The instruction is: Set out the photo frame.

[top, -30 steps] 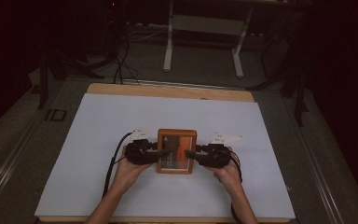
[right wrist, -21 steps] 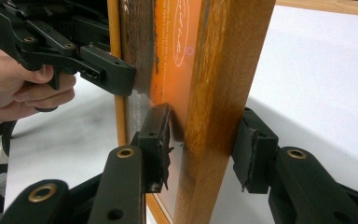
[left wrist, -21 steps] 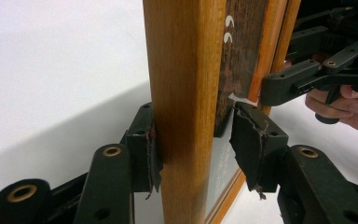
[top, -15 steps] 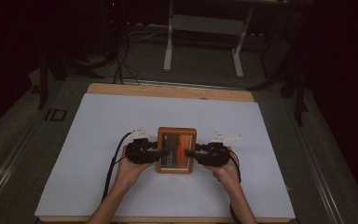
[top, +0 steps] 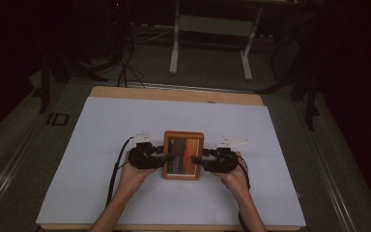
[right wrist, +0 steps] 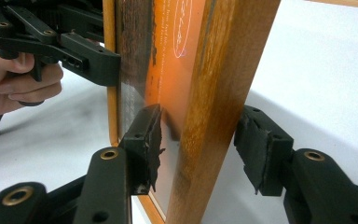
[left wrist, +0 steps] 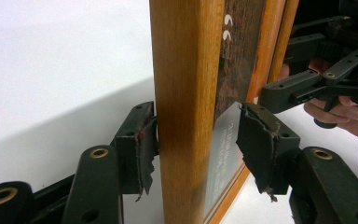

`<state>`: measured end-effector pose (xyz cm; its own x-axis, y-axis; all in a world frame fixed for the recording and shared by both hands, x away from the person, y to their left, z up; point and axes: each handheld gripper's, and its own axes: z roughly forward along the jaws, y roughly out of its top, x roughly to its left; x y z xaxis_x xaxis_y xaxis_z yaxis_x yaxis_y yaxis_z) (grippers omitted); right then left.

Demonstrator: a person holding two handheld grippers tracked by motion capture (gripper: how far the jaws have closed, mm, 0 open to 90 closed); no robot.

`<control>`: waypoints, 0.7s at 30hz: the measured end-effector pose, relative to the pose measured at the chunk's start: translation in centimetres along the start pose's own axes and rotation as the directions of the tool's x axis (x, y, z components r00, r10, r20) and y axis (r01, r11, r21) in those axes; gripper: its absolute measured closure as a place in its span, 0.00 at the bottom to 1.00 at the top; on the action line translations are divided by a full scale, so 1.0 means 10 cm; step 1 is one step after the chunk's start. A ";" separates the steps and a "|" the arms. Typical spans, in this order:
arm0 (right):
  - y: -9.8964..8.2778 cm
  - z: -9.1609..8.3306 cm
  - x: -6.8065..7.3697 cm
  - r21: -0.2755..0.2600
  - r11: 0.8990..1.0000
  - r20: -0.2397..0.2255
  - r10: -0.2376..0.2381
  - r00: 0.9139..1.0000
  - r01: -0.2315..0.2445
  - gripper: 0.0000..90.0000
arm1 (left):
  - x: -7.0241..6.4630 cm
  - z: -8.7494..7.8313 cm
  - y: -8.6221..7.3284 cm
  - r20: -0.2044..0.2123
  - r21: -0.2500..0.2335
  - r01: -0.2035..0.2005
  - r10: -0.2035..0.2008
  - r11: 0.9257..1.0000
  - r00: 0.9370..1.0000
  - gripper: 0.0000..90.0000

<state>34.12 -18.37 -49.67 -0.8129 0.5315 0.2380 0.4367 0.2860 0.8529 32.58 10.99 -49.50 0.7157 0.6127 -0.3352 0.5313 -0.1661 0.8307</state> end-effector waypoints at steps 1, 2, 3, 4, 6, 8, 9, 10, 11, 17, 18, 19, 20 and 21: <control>0.00 0.00 0.00 0.001 1.000 0.004 -0.001 1.000 0.001 0.57 | -0.01 0.00 0.00 -0.007 0.003 -0.006 0.006 1.000 1.000 0.57; 0.00 -0.01 -0.01 0.002 1.000 0.010 0.000 1.000 0.000 0.57 | -0.01 0.00 0.00 -0.021 0.009 -0.011 0.011 1.000 1.000 0.59; 0.00 -0.01 -0.01 0.000 1.000 0.009 0.006 1.000 -0.006 0.59 | -0.02 -0.01 0.00 -0.028 0.011 -0.012 0.012 1.000 1.000 0.61; 0.00 -0.02 -0.01 -0.002 1.000 0.007 0.005 1.000 -0.005 0.60 | -0.01 -0.01 0.00 -0.026 0.013 -0.009 0.010 1.000 1.000 0.63; 0.00 -0.02 -0.01 -0.002 1.000 0.010 0.001 1.000 -0.001 0.61 | -0.02 -0.02 -0.01 -0.025 0.014 -0.010 0.011 1.000 1.000 0.65; 0.00 -0.02 -0.01 -0.002 1.000 0.015 0.000 1.000 0.000 0.62 | -0.02 -0.02 -0.01 -0.026 0.014 -0.010 0.011 1.000 1.000 0.65; 0.00 -0.02 -0.01 -0.002 1.000 0.011 0.000 1.000 0.000 0.63 | -0.02 -0.02 -0.01 -0.024 0.015 -0.009 0.010 1.000 1.000 0.65; 0.00 -0.02 0.00 0.002 1.000 0.010 -0.004 1.000 0.004 0.64 | -0.01 -0.02 -0.01 -0.021 0.014 -0.009 0.009 1.000 1.000 0.65; 0.00 -0.01 0.00 0.006 1.000 0.008 -0.007 1.000 0.007 0.64 | -0.01 -0.02 -0.01 -0.023 0.013 -0.009 0.009 1.000 1.000 0.65; 0.00 -0.02 0.01 0.011 1.000 -0.005 -0.011 1.000 0.011 0.59 | 0.00 -0.02 -0.01 -0.033 0.012 0.003 -0.003 1.000 0.999 0.58; 0.01 -0.03 0.01 0.011 1.000 -0.011 -0.011 1.000 0.012 0.57 | 0.01 -0.03 0.00 -0.035 0.010 0.006 -0.005 1.000 0.999 0.56; 0.01 -0.03 0.01 0.014 1.000 -0.013 -0.012 1.000 0.013 0.57 | 0.02 -0.04 0.00 -0.038 0.007 0.008 -0.007 1.000 0.999 0.56; 0.01 -0.04 0.02 0.015 1.000 -0.012 -0.015 1.000 0.015 0.57 | 0.03 -0.05 0.00 -0.038 0.002 0.011 -0.010 1.000 0.999 0.55; 0.02 -0.05 0.02 0.019 1.000 -0.010 -0.017 1.000 0.017 0.57 | 0.04 -0.06 0.00 -0.039 -0.002 0.014 -0.014 1.000 0.999 0.55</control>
<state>33.82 -18.61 -49.25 -0.8241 0.5186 0.2278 0.4299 0.3107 0.8477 32.56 11.71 -49.34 0.6904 0.6443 -0.3291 0.5403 -0.1566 0.8268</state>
